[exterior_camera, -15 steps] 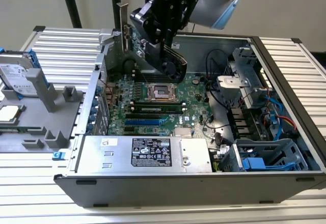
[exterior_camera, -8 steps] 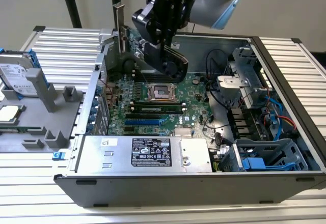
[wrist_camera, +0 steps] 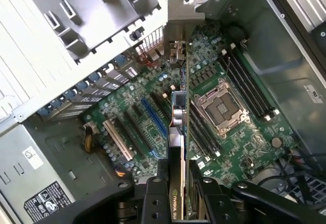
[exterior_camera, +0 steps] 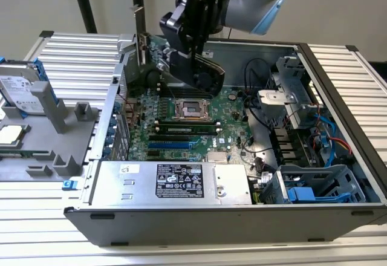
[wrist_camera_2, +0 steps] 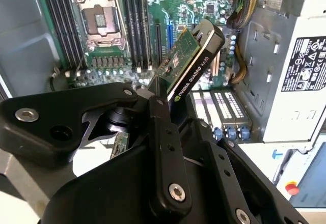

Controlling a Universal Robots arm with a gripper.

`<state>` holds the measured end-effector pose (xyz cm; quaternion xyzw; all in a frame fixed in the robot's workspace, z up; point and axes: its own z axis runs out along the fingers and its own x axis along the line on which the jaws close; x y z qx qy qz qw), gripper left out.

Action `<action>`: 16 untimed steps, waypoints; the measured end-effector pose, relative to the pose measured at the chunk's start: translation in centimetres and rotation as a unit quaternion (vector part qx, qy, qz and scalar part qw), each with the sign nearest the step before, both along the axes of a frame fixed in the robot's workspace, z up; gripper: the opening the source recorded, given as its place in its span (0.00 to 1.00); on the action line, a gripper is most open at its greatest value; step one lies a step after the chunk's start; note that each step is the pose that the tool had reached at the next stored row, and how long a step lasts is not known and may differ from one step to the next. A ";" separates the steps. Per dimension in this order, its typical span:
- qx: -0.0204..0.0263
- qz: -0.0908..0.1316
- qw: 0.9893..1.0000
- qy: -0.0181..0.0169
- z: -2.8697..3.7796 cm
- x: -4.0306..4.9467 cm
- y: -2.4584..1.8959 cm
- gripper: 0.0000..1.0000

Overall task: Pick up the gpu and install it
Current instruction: 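Insert the gpu into the slot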

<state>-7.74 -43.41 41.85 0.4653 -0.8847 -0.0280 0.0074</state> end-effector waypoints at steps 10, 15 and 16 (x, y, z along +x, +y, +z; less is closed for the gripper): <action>0.000 0.057 0.998 0.000 0.01 0.00 0.00 0.00; 0.000 0.085 0.996 0.000 0.02 0.00 0.00 0.00; 0.000 0.091 0.996 0.000 0.02 0.00 0.00 0.00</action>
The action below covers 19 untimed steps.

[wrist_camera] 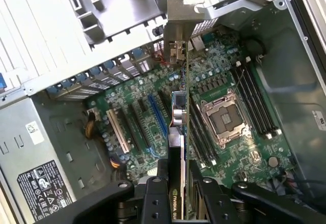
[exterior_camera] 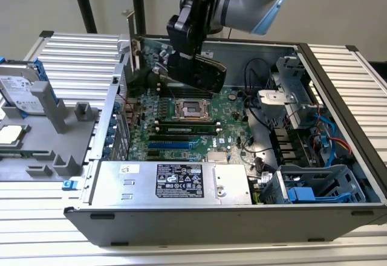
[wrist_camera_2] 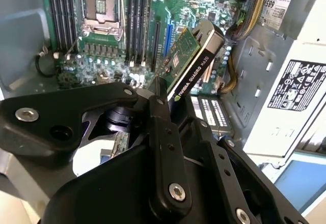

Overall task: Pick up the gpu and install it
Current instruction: 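Insert the gpu into the slot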

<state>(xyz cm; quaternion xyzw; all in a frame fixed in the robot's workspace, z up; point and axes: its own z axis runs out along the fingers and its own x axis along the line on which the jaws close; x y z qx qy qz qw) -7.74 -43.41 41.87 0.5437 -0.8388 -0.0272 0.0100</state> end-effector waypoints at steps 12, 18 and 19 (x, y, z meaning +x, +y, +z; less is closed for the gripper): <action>0.000 0.065 0.998 0.000 0.01 0.00 0.00 0.00; 0.000 0.097 0.995 0.000 0.02 0.00 0.00 0.00; 0.000 0.102 0.995 0.000 0.02 0.00 0.00 0.00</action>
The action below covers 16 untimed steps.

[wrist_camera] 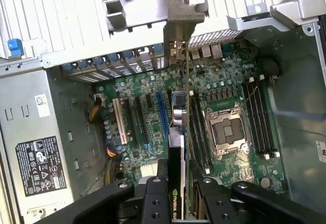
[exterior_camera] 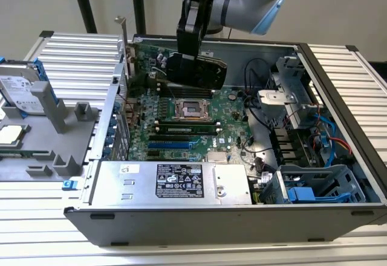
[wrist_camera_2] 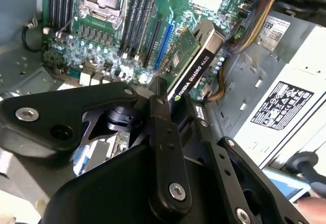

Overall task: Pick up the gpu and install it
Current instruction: 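Insert the gpu into the slot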

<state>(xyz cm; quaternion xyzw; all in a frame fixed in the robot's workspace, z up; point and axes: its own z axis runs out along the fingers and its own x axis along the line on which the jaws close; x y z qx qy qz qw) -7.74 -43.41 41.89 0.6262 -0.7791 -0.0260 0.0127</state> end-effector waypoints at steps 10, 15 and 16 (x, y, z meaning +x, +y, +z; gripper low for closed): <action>0.000 0.041 0.999 0.000 0.00 0.00 0.00 0.00; 0.000 0.053 0.999 0.000 0.00 0.00 0.01 0.00; 0.000 0.059 0.998 0.000 0.00 0.00 0.01 0.00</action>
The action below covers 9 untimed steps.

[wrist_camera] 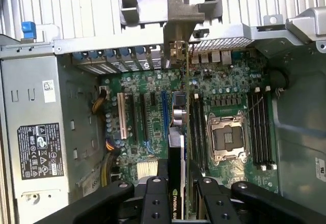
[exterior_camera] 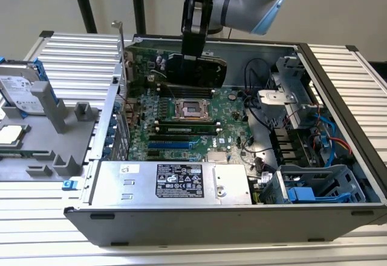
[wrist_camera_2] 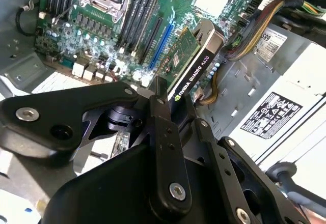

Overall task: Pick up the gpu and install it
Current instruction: 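Insert the gpu into the slot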

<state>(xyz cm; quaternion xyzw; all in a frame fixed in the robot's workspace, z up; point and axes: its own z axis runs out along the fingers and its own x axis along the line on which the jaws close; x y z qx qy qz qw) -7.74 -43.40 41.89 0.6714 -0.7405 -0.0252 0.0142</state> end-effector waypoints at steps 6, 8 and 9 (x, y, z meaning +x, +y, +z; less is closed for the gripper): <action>0.000 0.025 1.000 0.000 0.00 0.24 0.00 0.00; 0.000 0.027 1.000 0.000 0.00 0.55 0.00 0.00; 0.000 0.029 1.000 0.000 0.00 0.74 0.00 0.00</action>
